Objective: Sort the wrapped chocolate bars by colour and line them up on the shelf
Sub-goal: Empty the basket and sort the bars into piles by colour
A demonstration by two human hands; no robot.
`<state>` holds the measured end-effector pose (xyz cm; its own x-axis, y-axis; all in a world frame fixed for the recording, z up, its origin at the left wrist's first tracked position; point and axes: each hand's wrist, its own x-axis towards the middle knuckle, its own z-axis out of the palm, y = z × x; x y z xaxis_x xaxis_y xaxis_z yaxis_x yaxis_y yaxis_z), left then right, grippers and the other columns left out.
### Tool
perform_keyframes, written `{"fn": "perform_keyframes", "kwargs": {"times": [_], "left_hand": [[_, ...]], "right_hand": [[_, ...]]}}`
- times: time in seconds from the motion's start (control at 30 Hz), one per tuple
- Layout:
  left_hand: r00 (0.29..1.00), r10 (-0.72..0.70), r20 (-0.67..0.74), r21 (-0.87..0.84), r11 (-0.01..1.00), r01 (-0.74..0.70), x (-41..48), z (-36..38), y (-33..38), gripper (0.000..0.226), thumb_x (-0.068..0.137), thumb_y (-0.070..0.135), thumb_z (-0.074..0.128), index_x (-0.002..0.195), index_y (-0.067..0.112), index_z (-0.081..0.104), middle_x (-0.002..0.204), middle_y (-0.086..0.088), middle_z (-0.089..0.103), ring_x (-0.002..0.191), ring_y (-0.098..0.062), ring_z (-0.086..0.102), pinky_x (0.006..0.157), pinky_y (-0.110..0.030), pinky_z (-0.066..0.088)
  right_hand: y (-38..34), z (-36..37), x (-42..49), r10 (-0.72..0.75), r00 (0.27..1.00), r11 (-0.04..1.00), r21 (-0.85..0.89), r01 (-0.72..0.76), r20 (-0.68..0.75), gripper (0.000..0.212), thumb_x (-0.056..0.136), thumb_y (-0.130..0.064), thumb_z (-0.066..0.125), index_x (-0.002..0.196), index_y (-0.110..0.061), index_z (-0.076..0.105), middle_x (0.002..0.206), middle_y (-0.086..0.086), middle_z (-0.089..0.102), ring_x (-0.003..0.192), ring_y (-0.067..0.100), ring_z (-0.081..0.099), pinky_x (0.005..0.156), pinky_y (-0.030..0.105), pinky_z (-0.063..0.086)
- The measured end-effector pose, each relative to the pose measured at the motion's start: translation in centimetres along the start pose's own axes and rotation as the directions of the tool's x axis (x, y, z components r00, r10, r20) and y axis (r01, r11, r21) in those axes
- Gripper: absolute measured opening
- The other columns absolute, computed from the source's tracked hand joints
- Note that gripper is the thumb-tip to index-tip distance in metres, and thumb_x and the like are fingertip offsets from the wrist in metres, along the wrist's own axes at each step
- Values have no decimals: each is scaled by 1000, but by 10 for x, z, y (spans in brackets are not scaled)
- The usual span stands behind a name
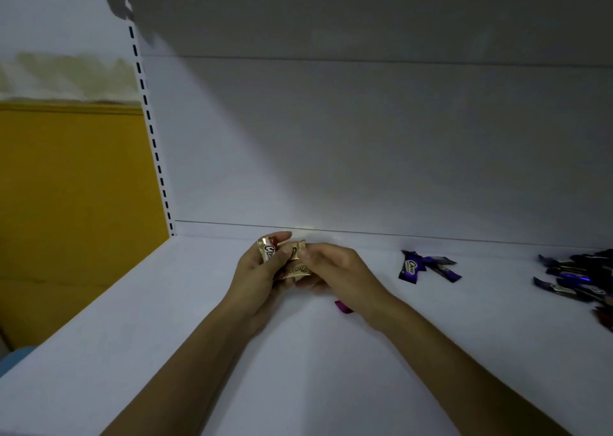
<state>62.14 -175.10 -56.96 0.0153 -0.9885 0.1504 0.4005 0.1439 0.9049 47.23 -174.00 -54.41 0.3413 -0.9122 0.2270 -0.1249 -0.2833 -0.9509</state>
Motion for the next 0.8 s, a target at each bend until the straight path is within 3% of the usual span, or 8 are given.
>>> {"fn": "perform_keyframes", "kwargs": {"times": [0.13, 0.2, 0.27, 0.33, 0.43, 0.57, 0.7, 0.8], "left_hand": [[998, -40, -42, -93, 995, 36, 1, -1, 4, 20, 94, 5, 54, 110, 14, 61, 83, -3, 74, 66, -10, 68, 48, -17, 48], [995, -86, -59, -157, 985, 76, 2, 0, 5, 18, 95, 5, 53, 109, 12, 61, 78, -3, 73, 62, -10, 67, 47, -15, 48], [980, -181, -77, -254, 954, 156, 2, 0, 5, 11, 96, 6, 51, 102, 8, 61, 73, -7, 71, 56, -10, 65, 42, -13, 46], [953, -283, -109, -329, 915, 234, 3, -1, 4, 12, 98, 8, 50, 91, 4, 60, 73, -9, 65, 51, -8, 60, 38, -11, 43], [930, -340, -138, -310, 907, 286, 5, -2, 3, 14, 97, 9, 51, 87, 3, 59, 75, -10, 61, 53, -9, 57, 38, -11, 44], [914, -391, -109, -306, 888, 344, 4, 2, 4, 13, 96, 10, 55, 86, 4, 62, 69, -10, 67, 51, -11, 63, 39, -14, 48], [904, -411, -114, -345, 870, 352, 5, 1, 7, 16, 95, 9, 55, 82, 3, 62, 68, -11, 68, 55, -13, 65, 38, -15, 48], [909, -403, -110, -354, 870, 343, 5, 0, 6, 9, 94, 1, 53, 91, -1, 62, 85, -14, 67, 71, -15, 66, 43, -14, 50]], "right_hand": [[-3, -7, 0, 138, 990, 982, 124, -140, 27, 38, 97, -44, 42, 104, -17, 68, 90, 4, 74, 81, 21, 71, 68, 24, 55], [0, -8, 0, 163, 985, 974, 147, -170, 57, 30, 99, -35, 42, 103, -18, 67, 91, 7, 74, 80, 22, 71, 71, 27, 54], [5, -4, -1, 122, 991, 988, 88, -127, 63, 14, 92, -14, 55, 99, -20, 65, 89, 3, 74, 76, 16, 70, 69, 24, 54], [12, 3, -1, 62, 997, 997, 38, -64, 46, 21, 83, 0, 64, 92, -19, 63, 83, 1, 72, 73, 15, 68, 69, 27, 53], [17, 12, 0, -25, 999, 999, -33, 24, -39, 18, 81, -4, 70, 79, -19, 61, 73, 5, 68, 65, 18, 66, 69, 37, 55], [21, 10, 4, -108, 970, 991, -103, 87, -216, 18, 86, -9, 67, 73, -19, 59, 71, 7, 68, 58, 15, 65, 62, 34, 54], [20, 1, 8, -33, 944, 998, 34, 47, -327, 9, 88, -5, 62, 79, -7, 60, 70, 10, 70, 55, 14, 65, 55, 22, 51], [21, -9, 11, 36, 923, 995, 101, 3, -384, 9, 89, -8, 63, 80, -7, 60, 68, 4, 70, 57, 14, 66, 55, 20, 50]]}}
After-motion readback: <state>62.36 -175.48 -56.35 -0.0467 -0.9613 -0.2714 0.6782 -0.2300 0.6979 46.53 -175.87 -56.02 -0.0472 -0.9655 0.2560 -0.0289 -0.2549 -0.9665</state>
